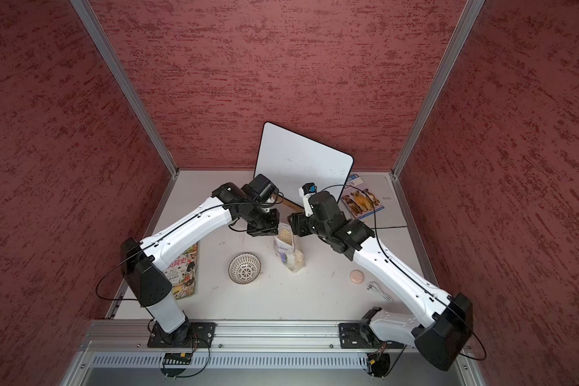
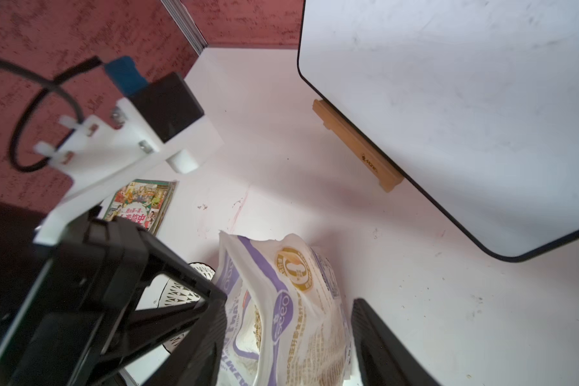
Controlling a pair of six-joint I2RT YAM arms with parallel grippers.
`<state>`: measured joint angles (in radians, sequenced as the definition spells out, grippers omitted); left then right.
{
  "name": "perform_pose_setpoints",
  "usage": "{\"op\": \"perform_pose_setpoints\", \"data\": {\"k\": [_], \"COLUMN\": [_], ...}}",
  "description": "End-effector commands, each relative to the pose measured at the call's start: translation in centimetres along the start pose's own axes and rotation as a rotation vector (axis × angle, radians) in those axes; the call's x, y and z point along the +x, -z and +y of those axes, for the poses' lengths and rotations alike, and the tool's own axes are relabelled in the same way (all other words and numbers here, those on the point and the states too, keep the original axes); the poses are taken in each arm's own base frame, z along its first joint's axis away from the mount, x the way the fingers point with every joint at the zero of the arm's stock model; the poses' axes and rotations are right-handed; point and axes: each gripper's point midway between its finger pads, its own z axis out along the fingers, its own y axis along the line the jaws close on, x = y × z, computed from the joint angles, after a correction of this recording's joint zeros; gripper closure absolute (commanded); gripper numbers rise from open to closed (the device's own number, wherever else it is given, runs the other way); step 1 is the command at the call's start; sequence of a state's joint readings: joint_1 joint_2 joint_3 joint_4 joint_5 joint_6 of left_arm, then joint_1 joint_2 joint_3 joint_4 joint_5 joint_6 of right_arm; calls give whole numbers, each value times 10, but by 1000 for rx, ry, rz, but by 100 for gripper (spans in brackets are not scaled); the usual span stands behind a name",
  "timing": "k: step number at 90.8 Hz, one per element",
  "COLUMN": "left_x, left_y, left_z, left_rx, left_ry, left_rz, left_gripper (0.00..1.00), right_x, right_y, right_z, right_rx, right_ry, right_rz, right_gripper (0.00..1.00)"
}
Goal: Pour the oats into the breakfast bowl
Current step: Open the oats bag at the center of the board, then pick up the oats bag from the center of the board.
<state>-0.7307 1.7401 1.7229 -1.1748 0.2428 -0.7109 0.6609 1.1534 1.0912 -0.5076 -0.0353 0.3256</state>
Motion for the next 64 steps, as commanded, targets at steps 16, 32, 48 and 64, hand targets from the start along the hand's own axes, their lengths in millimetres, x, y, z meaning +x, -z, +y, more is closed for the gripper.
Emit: {"op": "perform_pose_setpoints", "data": {"k": [16, 32, 48, 64], "left_x": [-10, -12, -10, -10], "left_y": [1, 2, -1, -3], "left_z": [4, 9, 10, 7], "left_rx": [-17, -33, -37, -23], "left_ry": [34, 44, 47, 59], "left_rz": [14, 21, 40, 51], "left_gripper": [100, 100, 100, 100], "right_x": [58, 111, 135, 159], "right_y": [67, 40, 18, 1], "right_z": [-40, -66, -64, -45], "right_rx": [3, 63, 96, 142], "right_ry": [5, -70, -52, 73], "right_rz": [-289, -246, -224, -225], "right_gripper": [1, 1, 1, 1]}}
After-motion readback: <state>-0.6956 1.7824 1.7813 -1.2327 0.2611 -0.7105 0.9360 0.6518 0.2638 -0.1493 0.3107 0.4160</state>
